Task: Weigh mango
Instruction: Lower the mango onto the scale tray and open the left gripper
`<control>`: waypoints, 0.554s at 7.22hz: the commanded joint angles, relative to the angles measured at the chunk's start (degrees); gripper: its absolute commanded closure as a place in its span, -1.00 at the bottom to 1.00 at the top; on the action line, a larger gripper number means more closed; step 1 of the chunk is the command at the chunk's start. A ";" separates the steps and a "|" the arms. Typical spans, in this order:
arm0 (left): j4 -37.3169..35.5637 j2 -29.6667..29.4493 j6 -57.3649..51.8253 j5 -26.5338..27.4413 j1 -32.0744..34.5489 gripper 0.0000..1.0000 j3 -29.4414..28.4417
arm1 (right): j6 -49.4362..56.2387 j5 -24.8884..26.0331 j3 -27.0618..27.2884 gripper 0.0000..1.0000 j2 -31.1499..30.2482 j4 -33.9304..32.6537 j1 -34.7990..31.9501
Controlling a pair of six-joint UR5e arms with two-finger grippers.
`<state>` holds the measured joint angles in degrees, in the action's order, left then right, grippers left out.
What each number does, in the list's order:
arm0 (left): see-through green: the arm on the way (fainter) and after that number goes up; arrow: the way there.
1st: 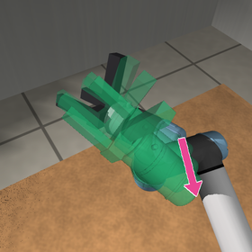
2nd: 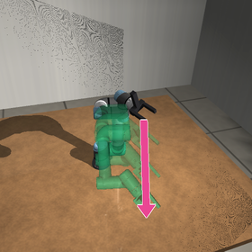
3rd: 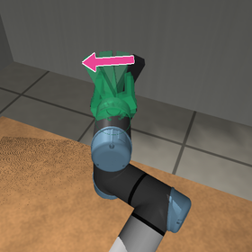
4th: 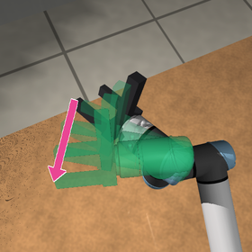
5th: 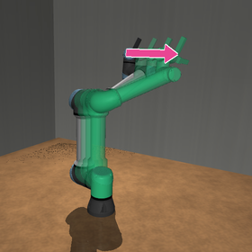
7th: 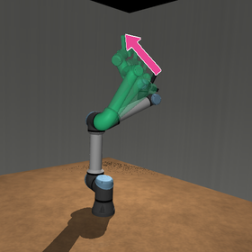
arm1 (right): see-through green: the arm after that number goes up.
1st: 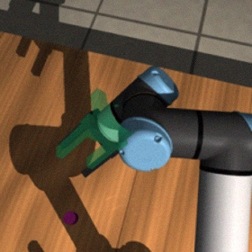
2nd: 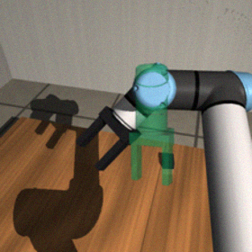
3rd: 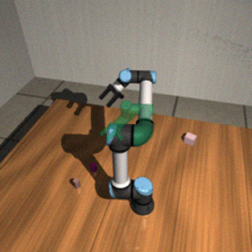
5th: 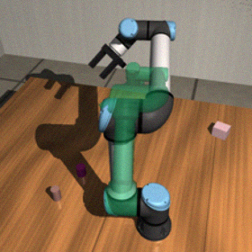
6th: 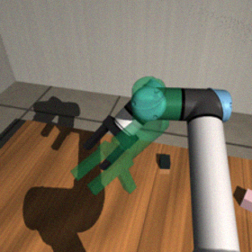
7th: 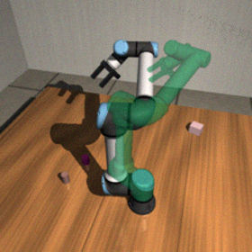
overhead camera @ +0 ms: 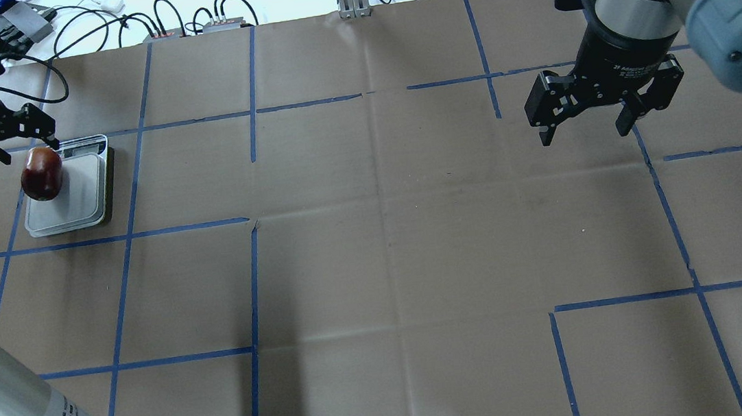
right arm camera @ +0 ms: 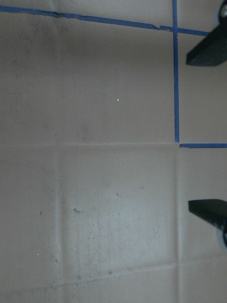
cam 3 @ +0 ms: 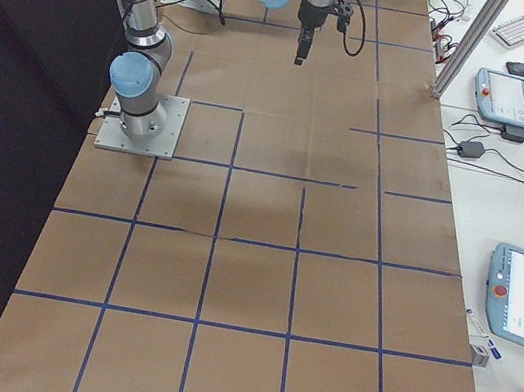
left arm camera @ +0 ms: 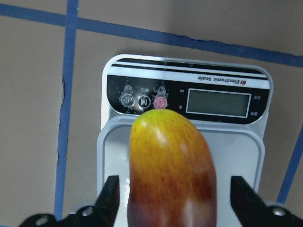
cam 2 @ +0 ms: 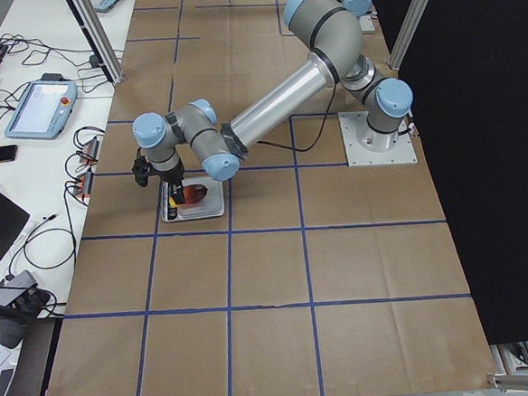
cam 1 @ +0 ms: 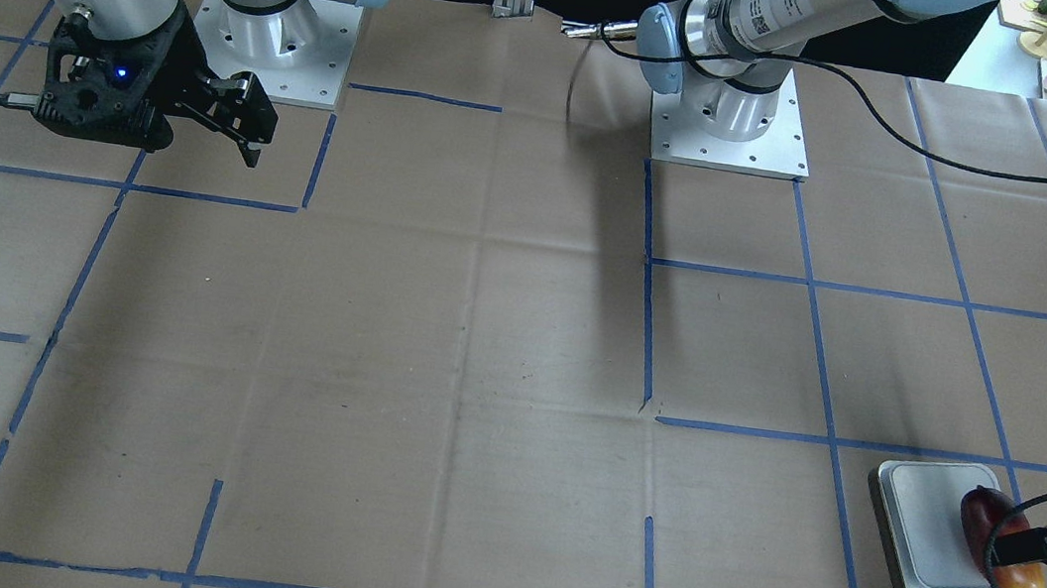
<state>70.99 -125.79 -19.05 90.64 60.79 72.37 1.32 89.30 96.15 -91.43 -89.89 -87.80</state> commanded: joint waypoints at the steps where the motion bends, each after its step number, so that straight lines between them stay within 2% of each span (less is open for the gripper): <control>1: 5.78 6.31 0.33 0.06 0.03 -1.00 -0.29 | 0.00 0.00 0.00 -1.00 0.02 0.06 0.00; 2: 9.65 10.08 4.07 -0.02 0.37 -1.00 0.31 | 0.00 0.00 0.00 -1.00 -0.07 0.07 0.00; 4: 15.65 16.34 13.64 0.15 7.55 -1.00 1.89 | 0.00 0.00 0.00 -1.00 -0.07 -0.02 0.00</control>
<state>83.05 -113.21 -11.03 90.67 64.39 73.39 1.32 89.30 96.15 -91.45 -89.88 -87.80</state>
